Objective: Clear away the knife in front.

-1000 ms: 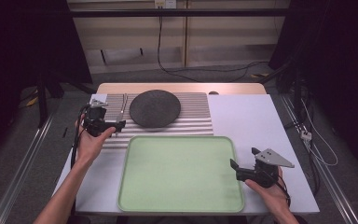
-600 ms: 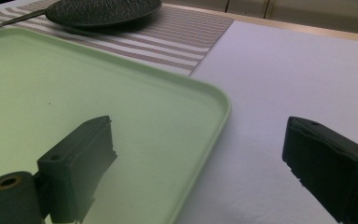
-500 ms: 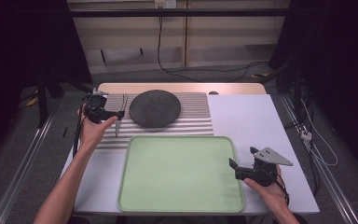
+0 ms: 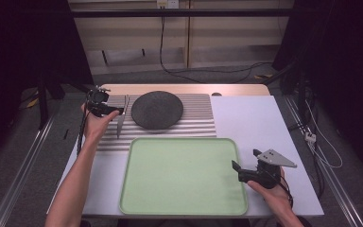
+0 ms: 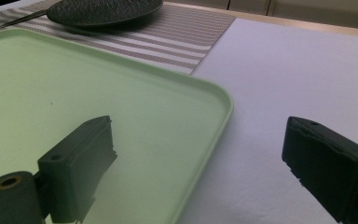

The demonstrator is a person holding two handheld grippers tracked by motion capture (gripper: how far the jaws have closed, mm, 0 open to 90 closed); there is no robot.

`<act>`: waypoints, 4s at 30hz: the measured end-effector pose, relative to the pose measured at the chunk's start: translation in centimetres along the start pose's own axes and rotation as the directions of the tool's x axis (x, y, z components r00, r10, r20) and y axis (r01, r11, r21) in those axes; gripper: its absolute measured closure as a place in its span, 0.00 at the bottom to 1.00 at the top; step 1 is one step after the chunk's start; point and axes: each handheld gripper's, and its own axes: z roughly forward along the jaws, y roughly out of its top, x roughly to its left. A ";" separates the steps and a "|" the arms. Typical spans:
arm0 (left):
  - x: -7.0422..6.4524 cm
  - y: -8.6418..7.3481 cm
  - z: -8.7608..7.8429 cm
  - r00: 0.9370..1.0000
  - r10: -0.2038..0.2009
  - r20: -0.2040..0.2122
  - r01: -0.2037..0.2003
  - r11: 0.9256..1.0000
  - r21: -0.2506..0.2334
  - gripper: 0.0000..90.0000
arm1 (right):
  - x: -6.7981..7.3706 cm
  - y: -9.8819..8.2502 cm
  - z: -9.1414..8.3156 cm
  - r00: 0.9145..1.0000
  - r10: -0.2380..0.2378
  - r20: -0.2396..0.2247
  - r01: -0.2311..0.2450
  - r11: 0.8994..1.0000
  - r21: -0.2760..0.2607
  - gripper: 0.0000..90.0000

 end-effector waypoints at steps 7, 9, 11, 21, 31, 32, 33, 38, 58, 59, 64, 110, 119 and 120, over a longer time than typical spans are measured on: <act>0.3 0.6 1.6 1.000 -0.015 -0.014 0.015 1.000 0.026 0.22 | 0.0 -0.1 -0.1 1.000 0.002 -0.005 -0.002 1.000 0.007 0.11; 0.0 1.0 2.4 1.000 -0.008 -0.011 0.008 0.999 0.041 0.25 | 0.0 -0.1 -0.1 1.000 0.003 -0.007 -0.003 1.000 0.008 0.11; -0.3 1.4 2.9 1.000 -0.004 -0.004 0.004 0.999 0.043 0.26 | 0.0 -0.1 -0.1 1.000 0.004 -0.011 -0.004 1.000 0.011 0.11; -0.5 2.4 6.0 1.000 -0.015 0.008 0.013 0.992 0.122 0.53 | -0.2 -0.4 -0.1 1.000 0.015 -0.013 -0.015 1.000 0.021 0.11; -0.8 2.9 6.3 0.997 -0.069 0.040 0.063 0.988 0.138 0.83 | -0.2 -0.4 0.0 1.000 0.017 -0.017 -0.016 1.000 0.022 0.11; -1.0 2.9 6.4 0.996 -0.085 0.026 0.081 0.988 0.130 0.83 | -0.2 -0.4 -0.1 1.000 0.016 -0.017 -0.016 1.000 0.023 0.11; -1.0 2.9 6.4 0.996 -0.085 0.026 0.081 0.988 0.130 0.84 | -0.2 -0.4 -0.1 1.000 0.016 -0.017 -0.016 1.000 0.023 0.11; -0.5 3.1 6.2 0.990 -0.127 0.056 0.116 0.978 0.174 0.87 | -0.3 -0.4 -0.1 1.000 0.022 -0.017 -0.022 0.999 0.024 0.11; -0.8 3.3 5.5 0.998 -0.044 0.055 0.028 0.965 0.260 0.89 | -0.2 -0.3 0.0 1.000 0.018 -0.013 -0.017 0.999 0.027 0.11; -0.9 3.2 5.5 0.998 -0.042 0.054 0.027 0.966 0.255 0.89 | -0.2 -0.3 0.0 1.000 0.018 -0.014 -0.017 0.999 0.028 0.11; -0.8 3.1 5.3 0.997 -0.045 0.066 0.027 0.970 0.242 0.89 | -0.2 -0.3 0.0 1.000 0.017 -0.012 -0.017 0.999 0.027 0.11; -1.2 3.9 -1.3 0.995 0.043 0.087 -0.057 0.984 0.166 0.89 | -0.2 -0.4 -0.4 1.000 0.014 -0.004 -0.014 1.000 0.021 0.11; -1.6 3.7 -2.9 0.992 0.081 0.092 -0.092 0.987 0.128 0.89 | -0.2 -0.4 -0.5 1.000 0.013 0.002 -0.013 1.000 0.022 0.11; -1.8 3.6 -2.9 0.992 0.075 0.100 -0.087 0.989 0.122 0.89 | -0.1 -0.4 -0.5 1.000 0.011 0.004 -0.011 1.000 0.022 0.11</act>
